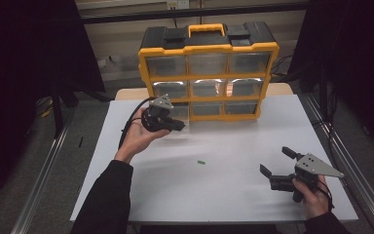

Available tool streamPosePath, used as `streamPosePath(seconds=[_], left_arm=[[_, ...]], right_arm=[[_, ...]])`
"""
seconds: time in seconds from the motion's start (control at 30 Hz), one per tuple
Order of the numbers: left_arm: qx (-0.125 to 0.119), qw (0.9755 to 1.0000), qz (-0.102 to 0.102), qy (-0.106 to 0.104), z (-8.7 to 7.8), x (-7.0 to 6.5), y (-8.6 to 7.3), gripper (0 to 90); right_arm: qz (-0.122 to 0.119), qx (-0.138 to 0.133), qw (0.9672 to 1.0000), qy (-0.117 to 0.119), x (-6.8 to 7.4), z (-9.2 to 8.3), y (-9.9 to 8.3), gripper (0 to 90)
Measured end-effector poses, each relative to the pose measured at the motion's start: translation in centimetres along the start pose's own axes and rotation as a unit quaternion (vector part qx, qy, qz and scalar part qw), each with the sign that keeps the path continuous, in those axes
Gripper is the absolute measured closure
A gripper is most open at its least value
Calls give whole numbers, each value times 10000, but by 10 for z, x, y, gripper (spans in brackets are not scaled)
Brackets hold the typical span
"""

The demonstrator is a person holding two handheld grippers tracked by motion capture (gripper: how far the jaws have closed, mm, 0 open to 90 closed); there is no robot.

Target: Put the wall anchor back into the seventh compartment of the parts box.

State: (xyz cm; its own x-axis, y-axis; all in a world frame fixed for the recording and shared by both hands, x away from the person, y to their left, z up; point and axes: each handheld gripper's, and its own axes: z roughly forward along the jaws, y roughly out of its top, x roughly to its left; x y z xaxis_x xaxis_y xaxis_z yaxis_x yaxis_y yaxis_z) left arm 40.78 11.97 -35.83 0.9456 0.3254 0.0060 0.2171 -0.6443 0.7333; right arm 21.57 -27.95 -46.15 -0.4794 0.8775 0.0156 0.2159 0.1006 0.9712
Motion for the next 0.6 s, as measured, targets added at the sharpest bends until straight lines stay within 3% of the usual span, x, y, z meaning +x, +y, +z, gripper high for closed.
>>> streamPosePath(seconds=[0.2,0.4,0.6], left_arm=[[32,9999,39,98,-6,6,4,847],[297,9990,87,317,-8,16,8,846],[398,9984,35,394,-11,28,9,847]], right_arm=[[5,12,10000,4,0,0,0,7],[3,5,10000,10,0,0,0,7],[4,18,10000,-5,0,0,0,7]])
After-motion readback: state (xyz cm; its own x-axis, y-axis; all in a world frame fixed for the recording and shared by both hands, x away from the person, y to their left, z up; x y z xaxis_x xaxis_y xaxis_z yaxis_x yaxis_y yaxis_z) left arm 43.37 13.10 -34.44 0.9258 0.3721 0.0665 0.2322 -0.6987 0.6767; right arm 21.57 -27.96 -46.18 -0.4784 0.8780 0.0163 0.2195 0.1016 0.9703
